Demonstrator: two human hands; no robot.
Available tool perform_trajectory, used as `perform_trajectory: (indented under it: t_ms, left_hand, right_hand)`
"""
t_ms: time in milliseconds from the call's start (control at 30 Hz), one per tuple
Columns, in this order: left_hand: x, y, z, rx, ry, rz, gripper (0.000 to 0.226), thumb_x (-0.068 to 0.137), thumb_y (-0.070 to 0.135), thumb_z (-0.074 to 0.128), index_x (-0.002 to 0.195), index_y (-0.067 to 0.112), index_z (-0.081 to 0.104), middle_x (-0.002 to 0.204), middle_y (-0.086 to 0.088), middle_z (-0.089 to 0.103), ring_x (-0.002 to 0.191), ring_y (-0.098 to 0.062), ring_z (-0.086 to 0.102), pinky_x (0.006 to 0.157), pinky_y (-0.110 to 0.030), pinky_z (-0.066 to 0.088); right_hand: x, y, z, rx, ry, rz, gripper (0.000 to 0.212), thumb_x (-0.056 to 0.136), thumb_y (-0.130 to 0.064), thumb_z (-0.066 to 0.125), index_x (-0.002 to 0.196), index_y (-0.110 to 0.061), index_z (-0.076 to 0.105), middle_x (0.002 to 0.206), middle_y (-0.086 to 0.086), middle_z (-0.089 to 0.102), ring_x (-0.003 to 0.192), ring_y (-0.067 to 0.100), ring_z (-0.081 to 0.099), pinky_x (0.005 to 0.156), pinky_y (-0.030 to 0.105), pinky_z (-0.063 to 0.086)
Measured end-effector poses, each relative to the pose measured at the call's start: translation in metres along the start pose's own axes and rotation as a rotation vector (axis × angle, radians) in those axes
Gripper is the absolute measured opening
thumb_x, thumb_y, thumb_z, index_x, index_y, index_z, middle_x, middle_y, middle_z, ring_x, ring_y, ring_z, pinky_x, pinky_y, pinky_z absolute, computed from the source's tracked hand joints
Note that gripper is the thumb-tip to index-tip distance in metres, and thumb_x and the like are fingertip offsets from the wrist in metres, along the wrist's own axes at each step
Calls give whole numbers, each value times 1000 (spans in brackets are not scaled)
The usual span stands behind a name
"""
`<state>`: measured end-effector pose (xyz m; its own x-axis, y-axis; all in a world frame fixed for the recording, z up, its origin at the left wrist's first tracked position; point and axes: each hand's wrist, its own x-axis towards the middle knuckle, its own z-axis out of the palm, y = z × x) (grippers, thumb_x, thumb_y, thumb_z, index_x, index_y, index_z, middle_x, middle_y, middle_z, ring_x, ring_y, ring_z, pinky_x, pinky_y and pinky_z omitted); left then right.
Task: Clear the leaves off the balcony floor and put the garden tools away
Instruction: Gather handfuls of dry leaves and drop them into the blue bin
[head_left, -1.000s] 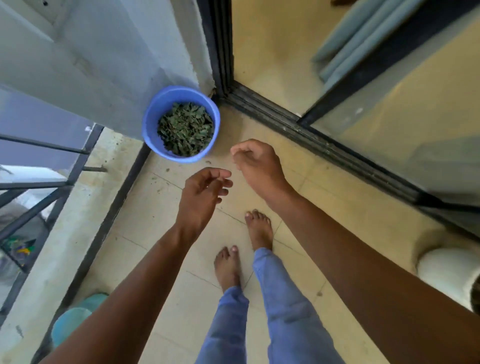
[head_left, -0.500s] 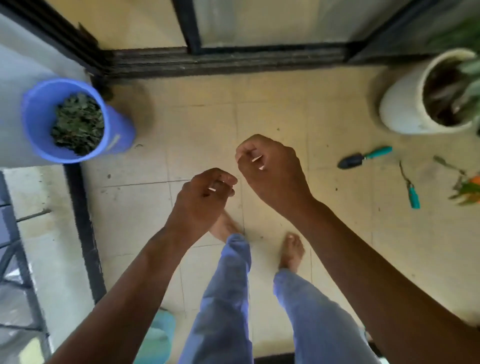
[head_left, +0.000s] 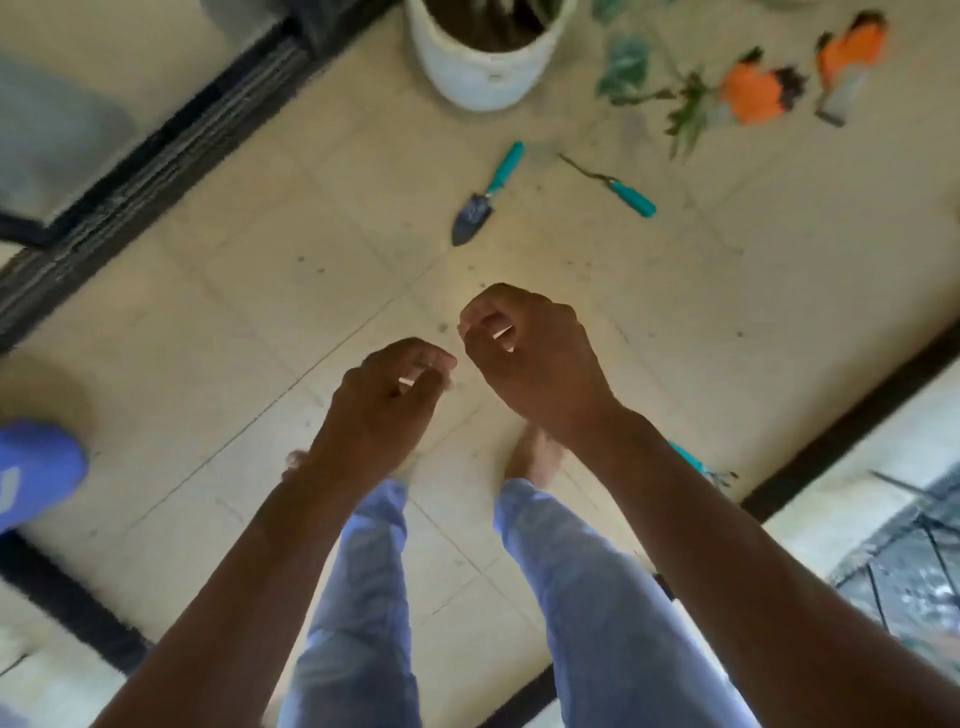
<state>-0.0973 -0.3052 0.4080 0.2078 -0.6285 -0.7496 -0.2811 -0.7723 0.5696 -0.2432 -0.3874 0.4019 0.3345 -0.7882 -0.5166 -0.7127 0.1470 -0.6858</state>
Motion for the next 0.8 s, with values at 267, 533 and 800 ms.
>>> perform_trajectory:
  t_ms: [267,533,800]
  left_hand:
    - [29,156,145,71,-99,192,17,91,28,59,92,40,70,94,17,76,93,-6,71,81,-30,53]
    - [91,276,252,259,-213,333,22,86,36,54,99,36,71,97,13,75,89,-10,70,88,-40,58]
    - [185,392,339,345,-265,310,34,78,44,48,100,34,72,98,13,74,86,-6,69,86,-32,55]
  right_hand:
    - [-16,102,-186,-2,188,37,19,86,-39,55,96,-34,69,87,-17,71,76,4,68,76,38,59]
    - [17,183,-317,46,335,159,10,86,-32,62,93,-36,69,84,-17,70,76,4,66,78,38,58]
    - [89,259,-440,71,341,275,10,88,-35,60,95,-35,68,84,-18,70,77,3,66,76,38,58]
